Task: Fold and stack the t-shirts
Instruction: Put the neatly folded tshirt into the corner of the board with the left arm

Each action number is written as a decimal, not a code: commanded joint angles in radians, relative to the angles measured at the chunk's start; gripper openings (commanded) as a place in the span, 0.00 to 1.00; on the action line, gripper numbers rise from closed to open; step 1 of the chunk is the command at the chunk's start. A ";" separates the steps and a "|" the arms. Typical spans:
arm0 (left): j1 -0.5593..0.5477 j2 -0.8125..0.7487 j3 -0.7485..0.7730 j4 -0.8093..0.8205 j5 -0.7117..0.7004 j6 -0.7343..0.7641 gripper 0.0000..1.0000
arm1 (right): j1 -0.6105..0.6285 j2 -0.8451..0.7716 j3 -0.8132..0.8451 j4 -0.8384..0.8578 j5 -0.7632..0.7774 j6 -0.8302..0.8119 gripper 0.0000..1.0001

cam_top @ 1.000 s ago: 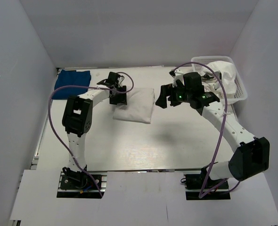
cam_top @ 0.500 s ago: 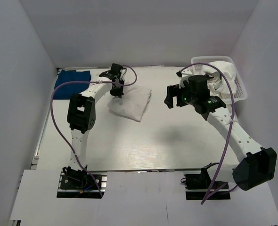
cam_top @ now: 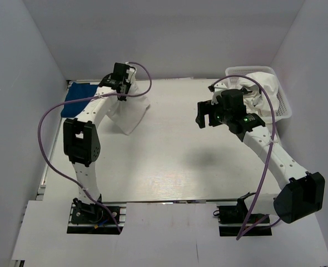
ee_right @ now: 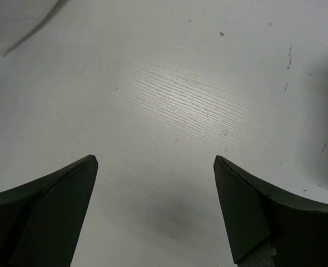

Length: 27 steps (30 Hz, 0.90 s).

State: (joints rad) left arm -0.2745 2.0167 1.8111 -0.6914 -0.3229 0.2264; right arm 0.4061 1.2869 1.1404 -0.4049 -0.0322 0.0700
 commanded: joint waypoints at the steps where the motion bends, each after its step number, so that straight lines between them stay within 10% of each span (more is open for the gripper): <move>1: 0.046 -0.096 0.027 0.067 -0.050 0.090 0.00 | -0.001 -0.001 0.002 0.005 0.005 -0.007 0.91; 27: 0.270 -0.053 0.206 0.065 0.077 0.114 0.00 | -0.004 0.000 0.030 -0.006 0.104 0.024 0.91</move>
State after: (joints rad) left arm -0.0319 1.9778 1.9705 -0.6769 -0.2649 0.3397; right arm 0.4057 1.2903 1.1404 -0.4171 0.0177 0.0841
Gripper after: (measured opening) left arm 0.170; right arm 0.907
